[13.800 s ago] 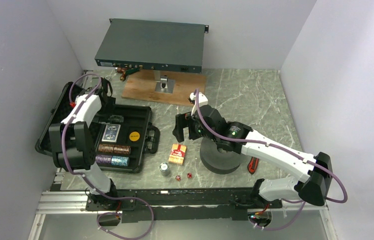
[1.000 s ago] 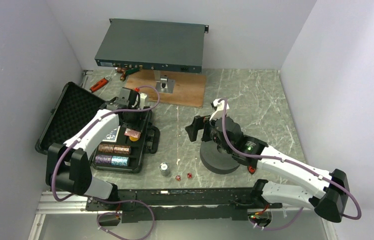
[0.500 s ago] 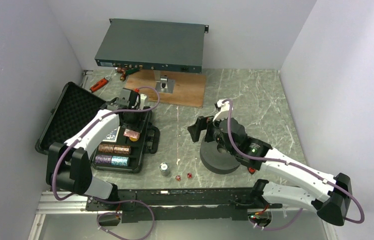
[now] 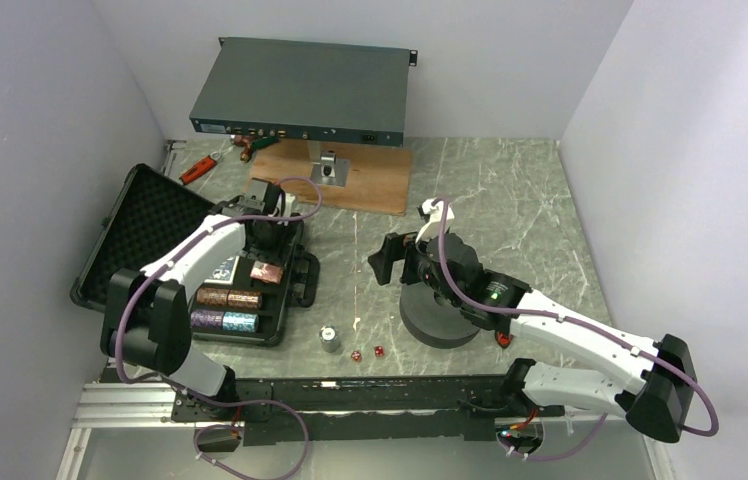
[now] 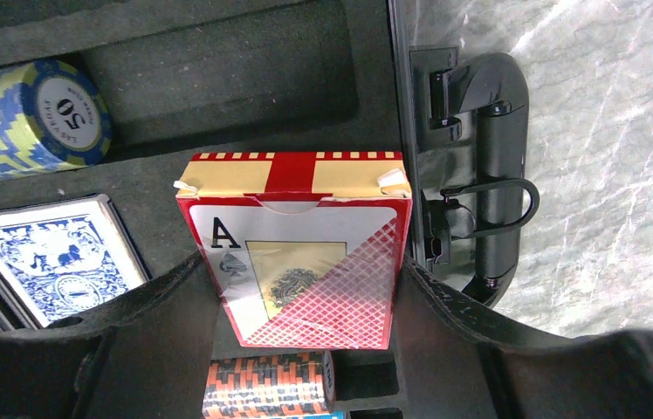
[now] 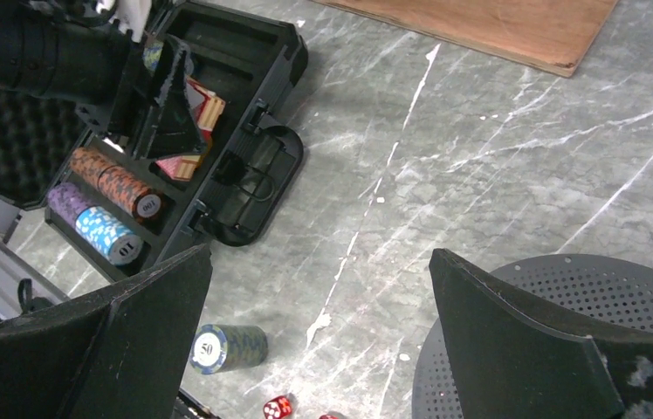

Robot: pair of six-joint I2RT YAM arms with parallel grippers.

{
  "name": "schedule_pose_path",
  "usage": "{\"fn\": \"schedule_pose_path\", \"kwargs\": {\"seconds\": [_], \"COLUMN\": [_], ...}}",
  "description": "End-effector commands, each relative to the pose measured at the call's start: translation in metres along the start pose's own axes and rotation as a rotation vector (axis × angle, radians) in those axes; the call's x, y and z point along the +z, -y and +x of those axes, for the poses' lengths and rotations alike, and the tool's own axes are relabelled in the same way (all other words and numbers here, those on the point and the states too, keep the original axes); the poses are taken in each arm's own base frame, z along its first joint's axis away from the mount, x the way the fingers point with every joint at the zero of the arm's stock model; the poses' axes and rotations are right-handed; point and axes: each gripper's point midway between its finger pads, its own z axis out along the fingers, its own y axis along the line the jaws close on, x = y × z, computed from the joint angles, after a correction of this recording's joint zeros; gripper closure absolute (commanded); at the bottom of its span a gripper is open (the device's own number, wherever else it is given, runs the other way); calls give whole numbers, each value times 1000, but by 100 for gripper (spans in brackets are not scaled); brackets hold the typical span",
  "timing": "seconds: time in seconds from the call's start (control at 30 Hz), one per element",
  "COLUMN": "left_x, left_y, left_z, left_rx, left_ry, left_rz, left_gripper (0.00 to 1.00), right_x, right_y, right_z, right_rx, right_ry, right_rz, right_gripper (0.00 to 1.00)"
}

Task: Pack up texas hold em set

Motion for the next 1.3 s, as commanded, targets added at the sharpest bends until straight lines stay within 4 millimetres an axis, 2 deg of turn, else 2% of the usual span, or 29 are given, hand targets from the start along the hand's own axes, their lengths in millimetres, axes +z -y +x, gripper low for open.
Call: {"fn": "schedule_pose_path", "kwargs": {"seconds": [0.0, 0.2, 0.53, 0.8, 1.27], "left_x": [0, 7, 5, 8, 8], "left_y": [5, 1, -7, -7, 7], "left_z": [-12, -3, 5, 16, 42], "left_rx": [-33, -39, -48, -58, -12], "left_ry": [7, -51, -71, -115, -194], "left_rz": [25, -5, -53, -68, -80], "left_gripper": [100, 100, 100, 100, 100], "right_x": [-2, 1, 2, -1, 0], "right_y": [-15, -21, -27, -22, -24], "right_z": [-24, -23, -27, -19, -19], "right_rx": [68, 93, 89, 109, 99], "right_ry": [75, 70, 73, 64, 53], "right_rz": [-49, -79, -97, -92, -99], "right_gripper": [0, 0, 0, 0, 0]}}
